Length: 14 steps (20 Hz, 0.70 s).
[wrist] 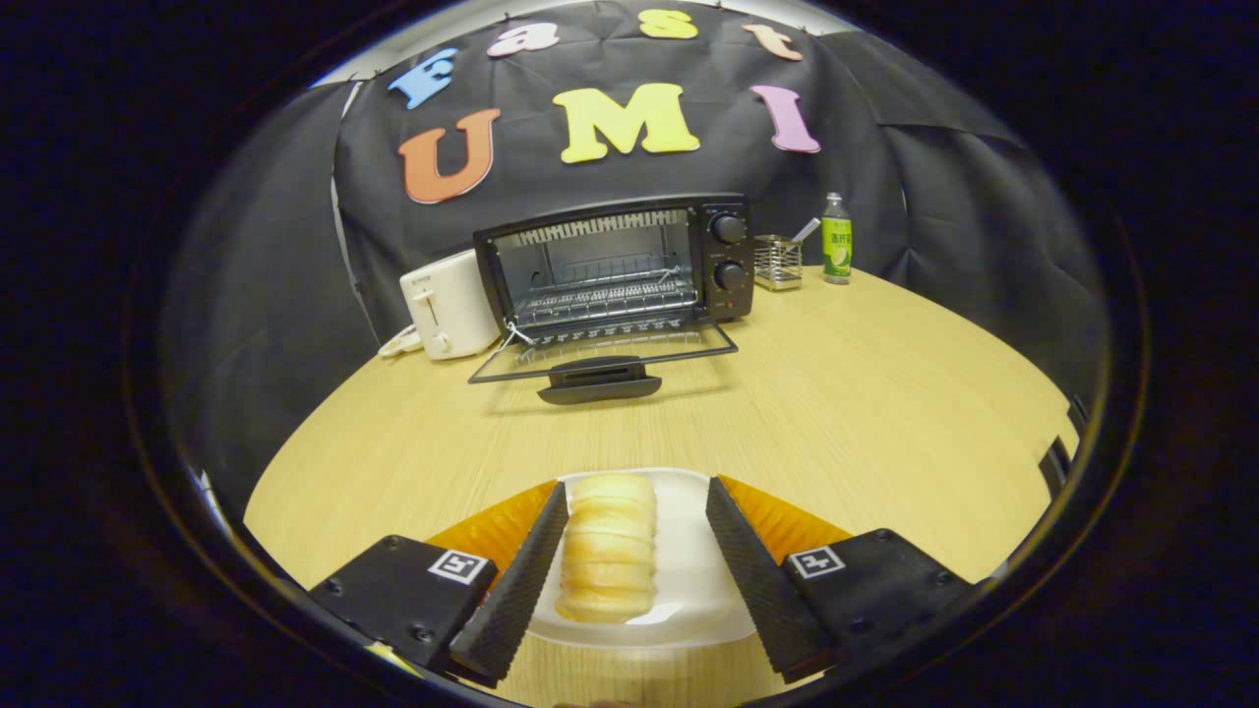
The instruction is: Open the toaster oven, put the food inside, and close the toaster oven door.
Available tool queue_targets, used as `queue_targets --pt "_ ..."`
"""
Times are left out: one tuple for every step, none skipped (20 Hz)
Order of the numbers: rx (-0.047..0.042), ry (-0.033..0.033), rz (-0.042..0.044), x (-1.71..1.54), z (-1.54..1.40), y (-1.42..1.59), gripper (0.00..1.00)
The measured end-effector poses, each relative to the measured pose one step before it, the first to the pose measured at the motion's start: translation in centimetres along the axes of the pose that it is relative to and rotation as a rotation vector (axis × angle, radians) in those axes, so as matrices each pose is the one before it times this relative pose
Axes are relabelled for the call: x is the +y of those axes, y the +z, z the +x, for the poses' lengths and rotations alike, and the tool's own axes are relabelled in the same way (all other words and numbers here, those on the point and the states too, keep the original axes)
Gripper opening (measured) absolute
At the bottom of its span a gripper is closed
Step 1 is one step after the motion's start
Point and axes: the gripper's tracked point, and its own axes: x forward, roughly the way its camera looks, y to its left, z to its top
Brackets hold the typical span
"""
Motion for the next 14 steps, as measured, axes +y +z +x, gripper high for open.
queue_targets --pt "0.01196 0.01792 0.01387 0.396 0.029 -0.962 0.95" --pt "0.00261 0.00946 0.00625 0.245 0.043 -0.415 0.95" --pt "0.00589 -0.00328 -0.00911 -0.026 0.103 -0.242 0.95" --pt "0.02596 -0.01170 -0.01474 -0.202 0.165 -0.590 0.95" --pt "0.00524 -0.00807 -0.01354 -0.063 -0.121 -0.343 0.95" --pt "-0.00753 -0.00859 -0.01388 -0.011 0.084 0.164 0.95" --pt "0.00504 -0.00594 -0.00811 -0.120 -0.031 -0.162 0.94" --pt "-0.00248 -0.00501 -0.00210 0.034 -0.093 -0.007 0.94" --pt "0.00288 -0.00214 -0.00279 -0.032 -0.070 -0.210 0.94" --pt "0.00140 -0.00397 -0.00745 -0.008 -0.026 -0.037 0.93" --pt "0.00274 -0.00240 -0.01037 -0.021 0.107 -0.001 0.93" --pt "0.00383 -0.00419 -0.00598 0.039 0.076 -0.026 0.92" --pt "0.00225 -0.00521 -0.00687 0.036 -0.039 -0.123 0.91" --pt "0.00177 -0.00654 -0.01288 0.022 0.035 -0.048 0.91"
